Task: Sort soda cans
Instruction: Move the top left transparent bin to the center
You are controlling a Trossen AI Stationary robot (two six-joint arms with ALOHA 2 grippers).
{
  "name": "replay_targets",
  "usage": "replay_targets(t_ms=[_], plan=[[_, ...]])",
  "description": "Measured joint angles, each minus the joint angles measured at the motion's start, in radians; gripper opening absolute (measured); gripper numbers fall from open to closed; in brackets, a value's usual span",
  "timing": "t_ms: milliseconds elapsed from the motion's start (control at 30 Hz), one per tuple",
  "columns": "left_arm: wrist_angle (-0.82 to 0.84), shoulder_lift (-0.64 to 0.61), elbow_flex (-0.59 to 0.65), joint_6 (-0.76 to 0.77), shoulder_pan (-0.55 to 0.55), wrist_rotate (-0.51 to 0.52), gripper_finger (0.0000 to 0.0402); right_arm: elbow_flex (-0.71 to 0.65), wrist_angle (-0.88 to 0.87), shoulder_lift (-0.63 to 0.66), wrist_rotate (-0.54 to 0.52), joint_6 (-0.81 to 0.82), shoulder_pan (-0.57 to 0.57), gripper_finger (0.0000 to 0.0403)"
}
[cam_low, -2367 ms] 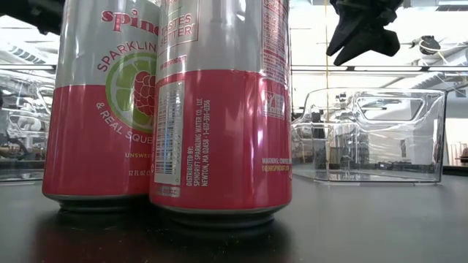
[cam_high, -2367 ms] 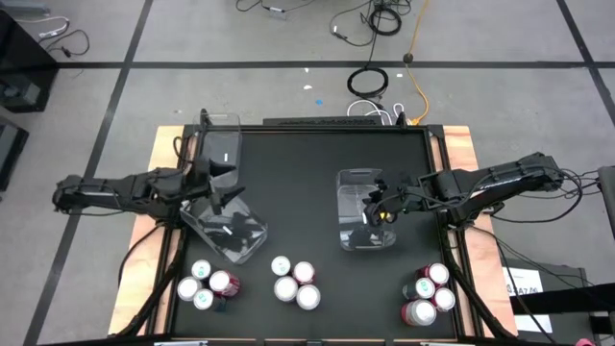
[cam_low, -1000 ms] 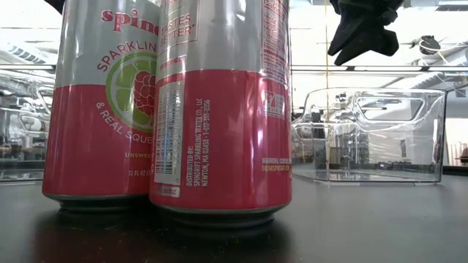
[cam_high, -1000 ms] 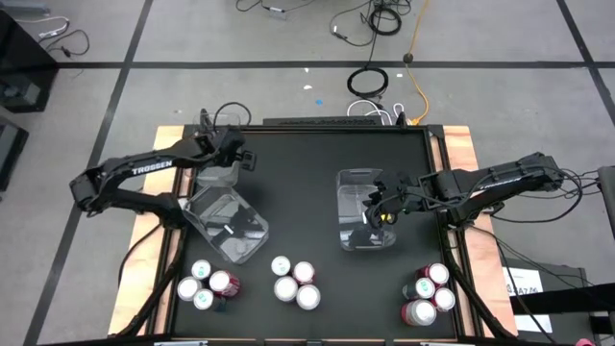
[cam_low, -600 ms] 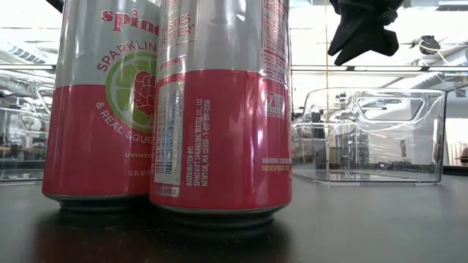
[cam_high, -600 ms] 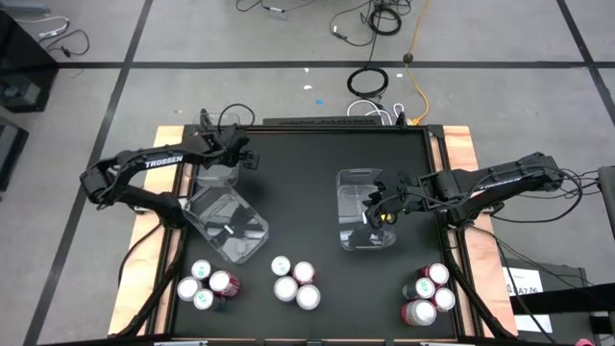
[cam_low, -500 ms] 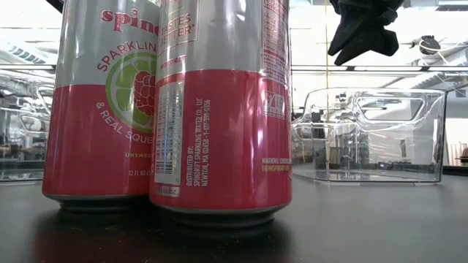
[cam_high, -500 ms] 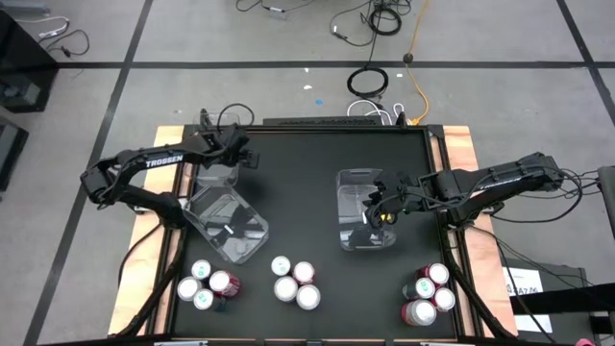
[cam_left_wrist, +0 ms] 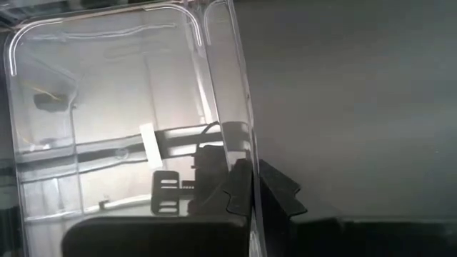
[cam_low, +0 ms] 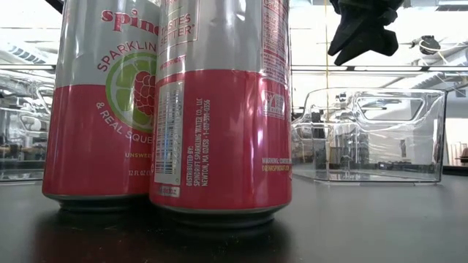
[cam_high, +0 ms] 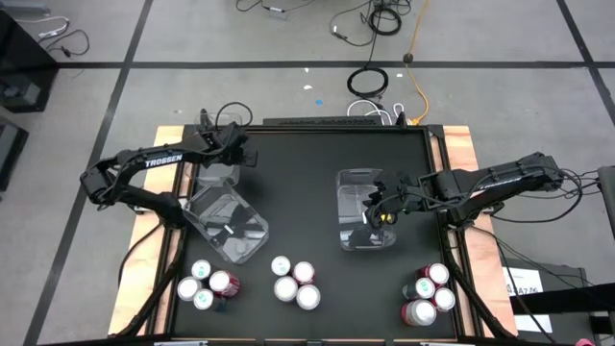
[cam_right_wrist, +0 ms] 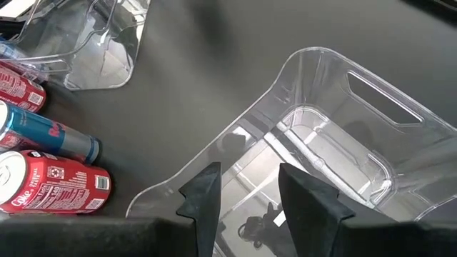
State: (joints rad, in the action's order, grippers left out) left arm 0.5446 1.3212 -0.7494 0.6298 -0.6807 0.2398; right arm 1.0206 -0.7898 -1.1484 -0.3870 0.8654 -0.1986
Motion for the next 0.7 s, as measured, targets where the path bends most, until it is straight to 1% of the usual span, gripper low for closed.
replay_targets(t_ms=[300, 567, 700], plan=[[0.005, 0.002, -0.018, -0.012, 0.0, 0.004, 0.001, 0.0, 0.0, 0.0, 0.0, -0.014, 0.0, 0.0132], [0.044, 0.003, -0.141, -0.05, 0.003, 0.021, 0.0008, 0.0, 0.0, 0.0, -0.001, -0.014, 0.0, 0.0132], [0.046, 0.006, -0.181, -0.051, 0.006, 0.019, 0.0008, 0.0, 0.0, 0.0, -0.001, -0.014, 0.0, 0.0132]])
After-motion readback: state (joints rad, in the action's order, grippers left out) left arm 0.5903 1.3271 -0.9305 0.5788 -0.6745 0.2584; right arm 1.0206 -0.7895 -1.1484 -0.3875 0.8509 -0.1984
